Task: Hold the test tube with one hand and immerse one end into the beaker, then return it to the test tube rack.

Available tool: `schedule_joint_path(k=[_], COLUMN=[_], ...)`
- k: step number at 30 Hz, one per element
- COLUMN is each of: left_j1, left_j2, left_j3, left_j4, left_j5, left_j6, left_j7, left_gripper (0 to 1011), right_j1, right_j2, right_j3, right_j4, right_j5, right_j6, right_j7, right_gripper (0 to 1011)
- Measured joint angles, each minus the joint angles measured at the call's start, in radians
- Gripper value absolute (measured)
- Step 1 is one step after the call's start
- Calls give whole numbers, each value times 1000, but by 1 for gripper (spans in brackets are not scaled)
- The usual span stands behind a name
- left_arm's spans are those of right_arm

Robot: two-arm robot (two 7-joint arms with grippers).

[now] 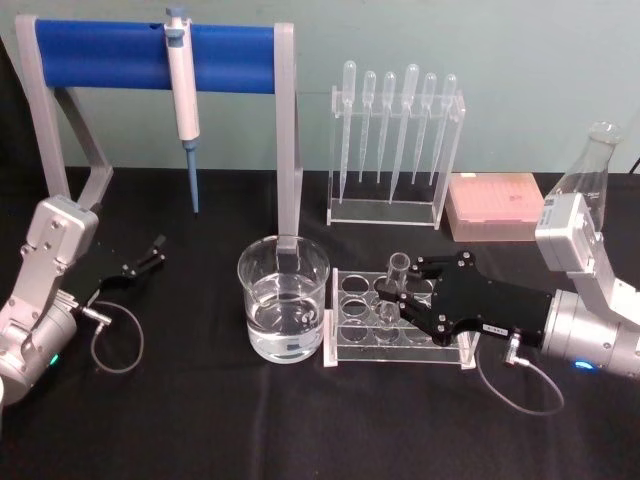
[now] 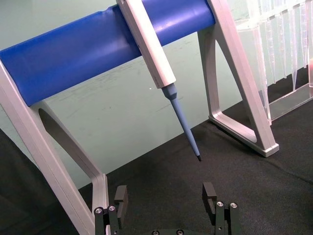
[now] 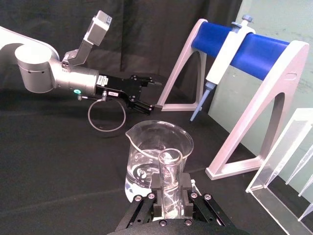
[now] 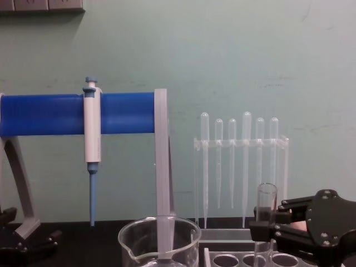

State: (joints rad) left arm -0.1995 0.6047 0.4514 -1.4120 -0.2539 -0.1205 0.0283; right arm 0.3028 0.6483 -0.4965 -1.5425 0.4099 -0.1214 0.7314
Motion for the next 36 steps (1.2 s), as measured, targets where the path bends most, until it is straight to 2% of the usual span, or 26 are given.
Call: schedule_joint_path(k=[3, 10, 20, 24, 30, 36], left_j1=[0, 0, 0, 0, 0, 0], left_j2=[0, 0, 0, 0, 0, 0], left_j3=[0, 0, 0, 0, 0, 0], left_j4=[0, 0, 0, 0, 0, 0], left_j5=[0, 0, 0, 0, 0, 0], left_j6=[0, 0, 0, 0, 0, 0], left_j7=[0, 0, 0, 0, 0, 0], left_gripper=[1000, 1000, 1000, 1000, 1000, 1000], right_j1=[3, 33, 77, 87, 108, 132], right_j2=[4, 14, 45, 59, 81, 94], right_j3=[5, 20, 40, 42, 43, 38], right_j4=[-5, -30, -98, -120, -146, -158], right_j5=[2, 46, 155, 183, 215, 228], right_j6=[8, 76, 206, 250, 298, 320], right_j7=[-1, 3, 12, 9, 0, -3], right_gripper=[225, 225, 226, 225, 225, 225])
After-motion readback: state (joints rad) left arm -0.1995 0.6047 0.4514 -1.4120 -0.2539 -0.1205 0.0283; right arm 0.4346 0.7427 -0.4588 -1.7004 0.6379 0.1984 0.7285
